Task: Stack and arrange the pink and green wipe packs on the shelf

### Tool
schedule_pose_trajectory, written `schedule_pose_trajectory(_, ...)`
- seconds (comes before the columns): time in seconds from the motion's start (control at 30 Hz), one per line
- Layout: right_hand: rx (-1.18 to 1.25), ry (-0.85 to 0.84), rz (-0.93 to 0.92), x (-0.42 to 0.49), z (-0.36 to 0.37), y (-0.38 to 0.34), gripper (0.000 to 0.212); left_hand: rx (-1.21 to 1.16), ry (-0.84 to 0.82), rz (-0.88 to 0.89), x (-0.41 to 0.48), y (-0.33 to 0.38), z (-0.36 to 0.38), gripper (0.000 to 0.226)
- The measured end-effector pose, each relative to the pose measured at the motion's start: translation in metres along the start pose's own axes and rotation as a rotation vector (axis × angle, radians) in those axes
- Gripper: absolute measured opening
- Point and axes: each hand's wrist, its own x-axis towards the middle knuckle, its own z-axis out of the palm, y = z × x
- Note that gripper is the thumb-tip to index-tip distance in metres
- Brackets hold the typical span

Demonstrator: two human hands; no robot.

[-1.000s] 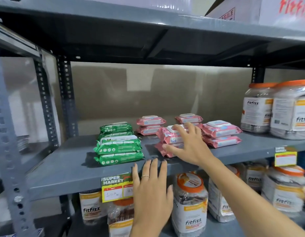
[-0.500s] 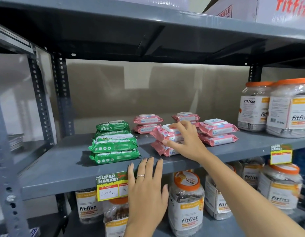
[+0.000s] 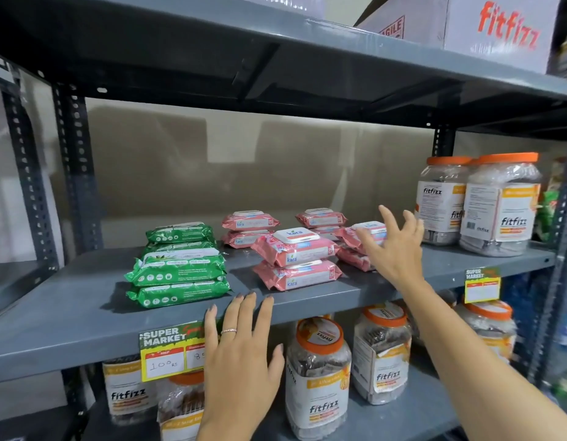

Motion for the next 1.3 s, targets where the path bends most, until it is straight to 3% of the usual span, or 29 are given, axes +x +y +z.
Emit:
schedule_pose_trajectory(0.13, -0.141, -0.161, -0.048, 0.011, 0.012, 0.006, 0.081, 0.019, 0.031, 0.022, 0.000, -0.003, 0.004, 0.062)
schedule_pose_trajectory(0.4, -0.130, -0.257, -0.149, 0.018, 0.016, 0.018, 0.068, 0.041, 0.022, 0.001, 0.000, -0.005, 0.004, 0.061)
schedule_pose_trajectory(0.67, -0.131, -0.228, -0.167, 0.018, 0.016, 0.021, 0.068, 0.062, 0.016, -0.003, 0.000, -0.006, 0.007, 0.060)
schedule_pose_trajectory(0.83, -0.140, -0.228, -0.137, 0.016, 0.020, 0.026, 0.088, 0.020, -0.014, 0.005, 0.006, -0.006, -0.002, 0.063)
schedule_pose_trajectory(1.0, -0.091, -0.221, -0.115, 0.016, 0.021, 0.023, 0.088, -0.003, 0.284, 0.081, 0.081, -0.011, -0.053, 0.071)
schedule_pose_trajectory(1.13, -0.018, -0.128, -0.147, 0.014, 0.017, 0.025, 0.082, 0.019, 0.406, -0.019, 0.178, -0.017, -0.074, 0.081)
schedule_pose_trajectory(1.2, 0.063, 0.019, -0.183, 0.011, 0.015, 0.025, 0.073, 0.096, 0.372, -0.051, 0.202, -0.026, -0.064, 0.086)
schedule_pose_trajectory(1.3, 0.439, 0.331, -0.142, 0.014, -0.006, 0.018, 0.052, 0.240, 0.318, -0.086, 0.208, -0.040, -0.044, 0.091)
